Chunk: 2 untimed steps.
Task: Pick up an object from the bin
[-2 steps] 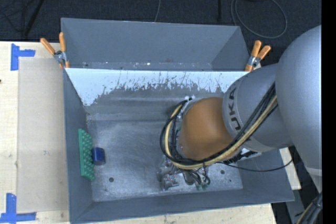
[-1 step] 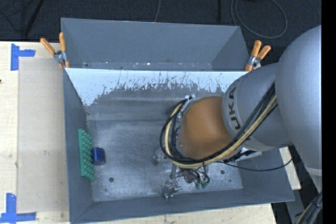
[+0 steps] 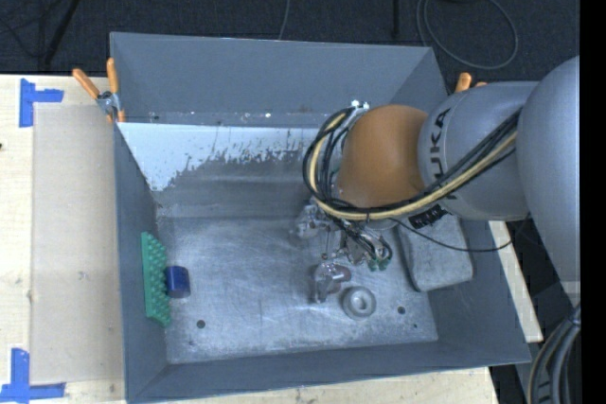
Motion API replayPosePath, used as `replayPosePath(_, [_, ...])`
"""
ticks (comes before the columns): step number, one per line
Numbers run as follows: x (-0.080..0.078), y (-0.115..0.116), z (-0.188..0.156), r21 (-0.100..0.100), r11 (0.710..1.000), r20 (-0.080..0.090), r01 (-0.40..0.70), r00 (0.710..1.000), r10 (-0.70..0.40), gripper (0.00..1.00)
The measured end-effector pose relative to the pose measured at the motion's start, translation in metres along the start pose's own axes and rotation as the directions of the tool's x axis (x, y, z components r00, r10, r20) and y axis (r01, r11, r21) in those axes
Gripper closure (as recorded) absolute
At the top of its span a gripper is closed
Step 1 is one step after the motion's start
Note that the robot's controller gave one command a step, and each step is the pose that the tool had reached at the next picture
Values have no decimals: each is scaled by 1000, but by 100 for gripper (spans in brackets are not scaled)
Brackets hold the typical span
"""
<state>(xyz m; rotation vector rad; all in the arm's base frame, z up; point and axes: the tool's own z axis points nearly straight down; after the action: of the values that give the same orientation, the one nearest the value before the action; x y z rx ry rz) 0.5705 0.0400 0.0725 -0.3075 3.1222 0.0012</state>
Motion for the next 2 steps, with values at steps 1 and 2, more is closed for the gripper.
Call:
replayPosePath(1, [5, -44, -6, 1, 998, -4, 64, 998, -64, 0])
replayPosePath(2, [5, -42, -7, -1, 998, -5, 62, 998, -62, 100])
